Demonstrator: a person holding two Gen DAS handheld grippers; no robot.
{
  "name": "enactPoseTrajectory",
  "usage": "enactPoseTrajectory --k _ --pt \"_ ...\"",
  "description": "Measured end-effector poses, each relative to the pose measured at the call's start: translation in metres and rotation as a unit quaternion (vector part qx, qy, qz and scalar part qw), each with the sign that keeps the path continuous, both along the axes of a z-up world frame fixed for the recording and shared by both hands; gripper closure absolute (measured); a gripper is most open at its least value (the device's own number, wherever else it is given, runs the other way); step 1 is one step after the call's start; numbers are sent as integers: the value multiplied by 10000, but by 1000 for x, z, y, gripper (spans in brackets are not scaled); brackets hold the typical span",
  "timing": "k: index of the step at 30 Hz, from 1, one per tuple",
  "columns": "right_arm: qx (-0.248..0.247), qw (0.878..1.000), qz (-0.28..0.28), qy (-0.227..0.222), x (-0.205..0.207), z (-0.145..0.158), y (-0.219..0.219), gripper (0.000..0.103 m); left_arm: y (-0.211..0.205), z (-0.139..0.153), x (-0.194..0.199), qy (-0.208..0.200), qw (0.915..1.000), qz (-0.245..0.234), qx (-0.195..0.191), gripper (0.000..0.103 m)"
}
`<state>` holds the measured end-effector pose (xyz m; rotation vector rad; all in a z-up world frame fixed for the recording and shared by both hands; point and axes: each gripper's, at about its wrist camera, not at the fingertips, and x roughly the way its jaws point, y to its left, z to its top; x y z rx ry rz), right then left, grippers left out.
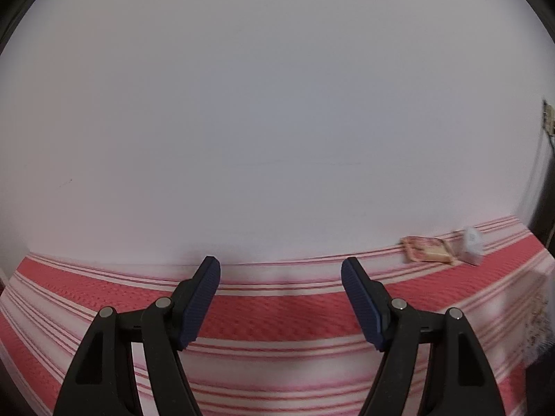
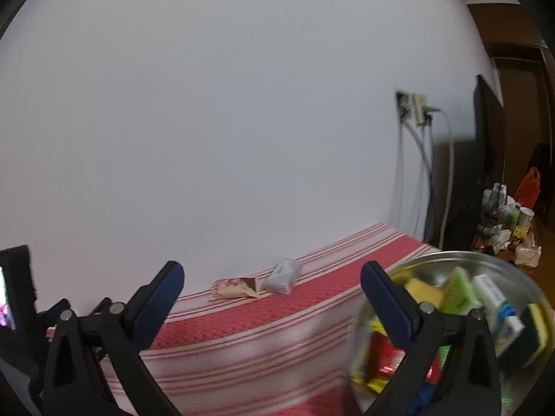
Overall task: Organize objects
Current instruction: 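Move both grippers away from the basin toward the pink packet and white item, then grasp the white wrapped item with the right gripper while the left gripper approaches the pink packet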
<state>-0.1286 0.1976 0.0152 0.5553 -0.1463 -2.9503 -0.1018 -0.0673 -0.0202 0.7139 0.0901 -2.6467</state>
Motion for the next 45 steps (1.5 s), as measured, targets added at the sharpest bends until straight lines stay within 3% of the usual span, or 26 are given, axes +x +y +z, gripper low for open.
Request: enactPoseTrajectory --k 6,16,19,24,27,28,31,32,37,43,45 --pt "174 9962 5 -856 -80 -26 -21 0 -16 -8 -8 -115 9996 224 -108 29" --pt "-666 9703 11 -2324 -182 -72 12 2 -17 -15 -21 -332 9992 170 108 29" --pt "-309 9655 93 -2585 -200 -80 5 3 -17 -16 -21 -353 9991 166 149 29" --pt "126 9561 -153 -2925 -213 -95 -1 18 -17 -17 -20 -365 9989 190 231 29" --pt "583 9547 -254 -2908 -218 -97 -8 31 -15 -18 -20 -390 9988 177 220 29" --pt "789 9529 -326 -2910 -219 -98 -9 41 -14 -18 -20 -386 9989 166 215 29" --pt "878 9528 -239 -2898 -215 -97 -9 64 -12 -19 -20 -396 9988 152 229 29" --pt "901 9519 -212 -2921 -213 -97 -7 67 -12 -19 -20 -399 9988 144 234 29" --pt "357 9640 -6 -2636 -180 -80 13 68 -5 -19 -19 -412 9986 -89 322 29" --pt "191 9817 927 -1654 -97 -29 25 68 12 -20 -13 -436 9965 -652 278 29" --pt "278 9843 1157 -1305 -65 -16 29 68 26 -17 -31 -456 9942 -921 304 29"
